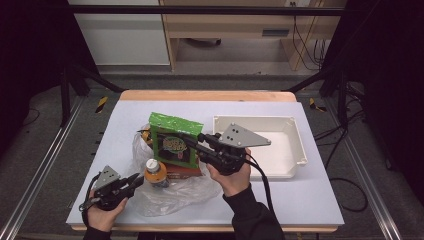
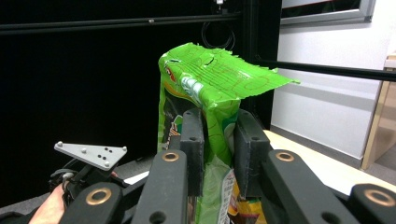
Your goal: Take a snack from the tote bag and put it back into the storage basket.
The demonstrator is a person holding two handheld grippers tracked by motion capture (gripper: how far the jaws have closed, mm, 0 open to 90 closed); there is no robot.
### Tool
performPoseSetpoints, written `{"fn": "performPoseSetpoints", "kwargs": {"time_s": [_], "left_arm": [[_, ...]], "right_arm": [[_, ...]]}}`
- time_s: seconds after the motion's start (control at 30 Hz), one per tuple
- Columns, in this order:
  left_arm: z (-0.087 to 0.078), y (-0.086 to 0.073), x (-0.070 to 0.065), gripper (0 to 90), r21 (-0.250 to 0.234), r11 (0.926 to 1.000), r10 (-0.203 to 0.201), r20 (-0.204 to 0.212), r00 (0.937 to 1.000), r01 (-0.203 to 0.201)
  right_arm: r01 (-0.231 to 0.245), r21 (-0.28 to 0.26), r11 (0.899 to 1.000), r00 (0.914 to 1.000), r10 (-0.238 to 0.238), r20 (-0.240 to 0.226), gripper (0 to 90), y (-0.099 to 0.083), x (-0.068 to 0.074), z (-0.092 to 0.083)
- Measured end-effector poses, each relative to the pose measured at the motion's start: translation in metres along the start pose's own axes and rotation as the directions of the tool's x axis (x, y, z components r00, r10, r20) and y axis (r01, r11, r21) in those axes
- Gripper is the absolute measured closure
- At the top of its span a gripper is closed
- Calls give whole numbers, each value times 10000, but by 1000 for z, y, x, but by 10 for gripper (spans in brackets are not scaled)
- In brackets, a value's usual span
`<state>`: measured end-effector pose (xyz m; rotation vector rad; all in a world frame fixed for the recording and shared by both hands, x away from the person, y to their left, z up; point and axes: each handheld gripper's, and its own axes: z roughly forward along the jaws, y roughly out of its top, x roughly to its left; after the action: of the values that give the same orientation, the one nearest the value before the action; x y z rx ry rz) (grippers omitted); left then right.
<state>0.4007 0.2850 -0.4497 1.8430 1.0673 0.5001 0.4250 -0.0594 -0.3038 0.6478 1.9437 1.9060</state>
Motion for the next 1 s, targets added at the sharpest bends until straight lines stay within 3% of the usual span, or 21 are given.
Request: {"fn": "performPoseSetpoints", "kwargs": {"time_s": [0.13,0.37,0.47,0.73,1.0], "left_arm": [[-10,7,-1,649,-528,9986,-6,-142,9999,-1],[-25,18,5,484,-1133,9933,-278,-523,9982,217],[-27,21,11,450,-1182,9926,-349,-619,9975,274],[-33,28,22,398,-1333,9907,-366,-744,9966,264],[-39,37,18,328,-1495,9886,-265,-541,9982,181]], "right_arm": [[43,-103,9999,9997,-41,226,760,7,-6,-10],[143,-223,9996,9947,-119,1019,760,14,-25,-41],[206,-91,9997,9896,-191,1428,759,13,-36,-54],[-174,134,9998,9732,139,2293,759,0,-65,-78],[-368,341,9987,9576,255,2868,758,-14,-87,-93]]}}
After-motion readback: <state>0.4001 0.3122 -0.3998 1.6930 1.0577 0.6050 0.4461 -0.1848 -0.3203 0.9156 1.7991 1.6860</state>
